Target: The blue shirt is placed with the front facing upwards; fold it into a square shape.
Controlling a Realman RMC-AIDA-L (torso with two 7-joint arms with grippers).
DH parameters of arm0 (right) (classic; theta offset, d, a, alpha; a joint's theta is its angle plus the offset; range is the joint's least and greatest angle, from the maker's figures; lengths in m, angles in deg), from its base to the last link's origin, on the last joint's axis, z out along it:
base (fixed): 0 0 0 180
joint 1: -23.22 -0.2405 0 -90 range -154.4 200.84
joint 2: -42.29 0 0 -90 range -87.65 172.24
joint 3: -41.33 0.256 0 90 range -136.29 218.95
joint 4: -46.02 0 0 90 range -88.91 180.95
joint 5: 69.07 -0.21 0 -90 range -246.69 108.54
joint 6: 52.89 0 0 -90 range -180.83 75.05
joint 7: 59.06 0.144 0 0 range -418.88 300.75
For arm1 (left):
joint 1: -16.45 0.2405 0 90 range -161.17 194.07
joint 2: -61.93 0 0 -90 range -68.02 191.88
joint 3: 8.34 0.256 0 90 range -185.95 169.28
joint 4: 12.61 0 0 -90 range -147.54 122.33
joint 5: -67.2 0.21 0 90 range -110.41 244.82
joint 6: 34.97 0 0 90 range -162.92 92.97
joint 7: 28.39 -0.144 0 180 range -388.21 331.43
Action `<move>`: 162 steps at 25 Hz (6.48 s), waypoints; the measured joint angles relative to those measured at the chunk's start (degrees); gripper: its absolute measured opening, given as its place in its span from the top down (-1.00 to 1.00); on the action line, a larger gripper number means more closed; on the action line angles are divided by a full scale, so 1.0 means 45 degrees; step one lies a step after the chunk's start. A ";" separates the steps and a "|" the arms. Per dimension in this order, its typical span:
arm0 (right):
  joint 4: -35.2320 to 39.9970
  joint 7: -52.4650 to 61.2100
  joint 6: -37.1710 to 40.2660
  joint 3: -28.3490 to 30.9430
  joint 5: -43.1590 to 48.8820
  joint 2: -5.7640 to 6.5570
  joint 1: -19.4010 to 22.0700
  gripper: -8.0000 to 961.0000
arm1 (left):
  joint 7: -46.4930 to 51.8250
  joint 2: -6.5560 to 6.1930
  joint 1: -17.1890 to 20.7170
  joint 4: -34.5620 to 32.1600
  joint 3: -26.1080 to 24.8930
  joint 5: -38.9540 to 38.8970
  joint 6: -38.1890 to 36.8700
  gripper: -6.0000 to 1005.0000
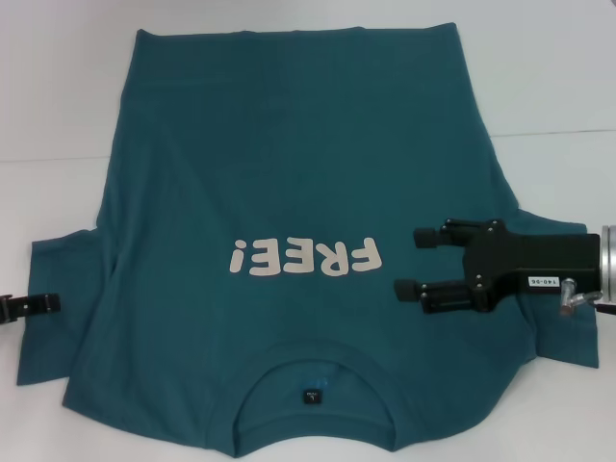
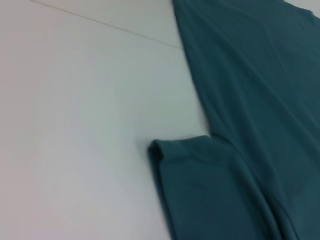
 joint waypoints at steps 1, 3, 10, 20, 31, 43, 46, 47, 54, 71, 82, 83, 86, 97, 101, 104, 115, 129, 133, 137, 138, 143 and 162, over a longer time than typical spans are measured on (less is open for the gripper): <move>0.0008 0.0027 0.0000 -0.0004 0.0000 0.0011 0.0000 -0.90 | 0.0010 0.0004 0.0014 -0.0005 0.0016 0.0003 0.0052 -0.76; 0.0045 0.0050 -0.0009 -0.0014 0.0000 0.0014 0.0000 -0.90 | 0.0012 0.0013 0.0001 -0.0054 0.0072 0.0008 0.0058 -0.75; 0.0064 0.0071 -0.0016 -0.0055 0.0000 0.0017 -0.0008 -0.90 | -0.0033 0.0081 -0.0124 -0.0208 0.0133 0.0023 0.0000 -0.69; 0.0029 0.0074 -0.0066 -0.0118 0.0014 0.0018 -0.0019 -0.90 | -0.0122 0.0112 -0.0327 -0.0448 0.0147 0.0023 -0.0267 -0.60; 0.0064 0.0231 -0.0288 -0.0135 0.0020 0.0036 -0.0020 -0.90 | -0.0740 0.0166 -0.0632 -0.0481 0.0146 0.0046 -0.0081 -0.40; 0.0092 0.0423 -0.0394 -0.0166 0.0013 0.0051 -0.0036 -0.90 | -0.0706 0.0466 -0.0631 0.0028 0.0124 0.0325 0.0255 0.37; 0.0094 0.0425 -0.0393 -0.0164 0.0010 0.0054 -0.0038 -0.90 | -0.0690 0.0568 -0.0533 0.0267 0.0116 0.0329 0.0131 0.50; 0.0094 0.0426 -0.0393 -0.0164 0.0010 0.0055 -0.0037 -0.90 | -0.0684 0.0587 -0.0508 0.0306 0.0089 0.0331 0.0108 0.54; 0.0095 0.0460 -0.0391 -0.0148 0.0012 0.0056 -0.0016 -0.90 | -0.0672 0.0600 -0.0425 0.0372 0.0065 0.0335 0.0031 0.94; 0.0095 0.0601 -0.0420 -0.0007 -0.0079 0.0056 0.0059 -0.90 | -0.0124 0.0962 0.0512 0.2008 -0.0006 0.0594 -0.0105 0.93; 0.0094 0.0597 -0.0444 -0.0036 -0.0072 0.0058 0.0067 -0.90 | 0.0449 0.0986 0.0364 0.1801 -0.0182 0.0652 0.0026 0.73; 0.0094 0.0598 -0.0446 -0.0027 -0.0064 0.0064 0.0060 -0.90 | 0.0479 0.0970 0.0348 0.1780 -0.0183 0.0652 0.0074 0.68; 0.0095 0.0601 -0.0460 -0.0022 -0.0048 0.0072 0.0042 -0.90 | 0.0490 0.0950 0.0349 0.1763 -0.0185 0.0670 0.0323 0.47; 0.0112 0.0601 -0.0470 -0.0021 -0.0019 0.0075 0.0001 -0.90 | 0.0668 0.0870 -0.0033 0.0907 -0.0159 0.1193 0.0680 -0.58; 0.0114 0.0602 -0.0468 -0.0045 -0.0018 0.0075 0.0006 -0.90 | 0.0670 0.0820 -0.0304 0.0540 -0.0059 0.1174 0.0503 -0.77; 0.0114 0.0602 -0.0465 -0.0061 -0.0003 0.0075 0.0014 -0.91 | 0.0659 0.0811 -0.0428 0.0424 -0.0052 0.1171 0.0290 -0.81; 0.0115 0.0609 -0.0463 -0.0086 0.0001 0.0075 0.0039 -0.90 | 0.0561 0.0918 -0.0424 0.0512 -0.0090 0.1167 0.0190 -0.80; 0.0115 0.0916 -0.0464 -0.0109 0.0001 0.0074 0.0020 -0.90 | 0.0529 0.1018 -0.0425 0.0807 0.0021 0.1584 0.0627 0.09; 0.0114 0.0932 -0.0469 -0.0110 0.0001 0.0075 0.0013 -0.90 | 0.0520 0.1051 -0.0464 0.0778 0.0019 0.1783 0.0630 0.25; 0.0114 0.0934 -0.0482 -0.0110 0.0000 0.0074 0.0008 -0.90 | 0.0507 0.1126 -0.0442 0.0952 0.0030 0.1832 0.0624 0.42; 0.0115 0.0937 -0.0484 -0.0109 0.0000 0.0075 0.0005 -0.90 | 0.0506 0.1131 -0.0430 0.0973 0.0033 0.1835 0.0618 0.46; 0.0114 0.0950 -0.0485 -0.0109 -0.0002 0.0074 -0.0016 -0.90 | 0.0505 0.1134 -0.0419 0.1029 0.0026 0.1840 0.0598 0.83; 0.0531 0.1304 -0.0483 0.0012 -0.0079 0.0086 0.0124 -0.90 | 0.1255 0.1243 0.0010 0.3220 -0.0100 0.2260 -0.0697 0.95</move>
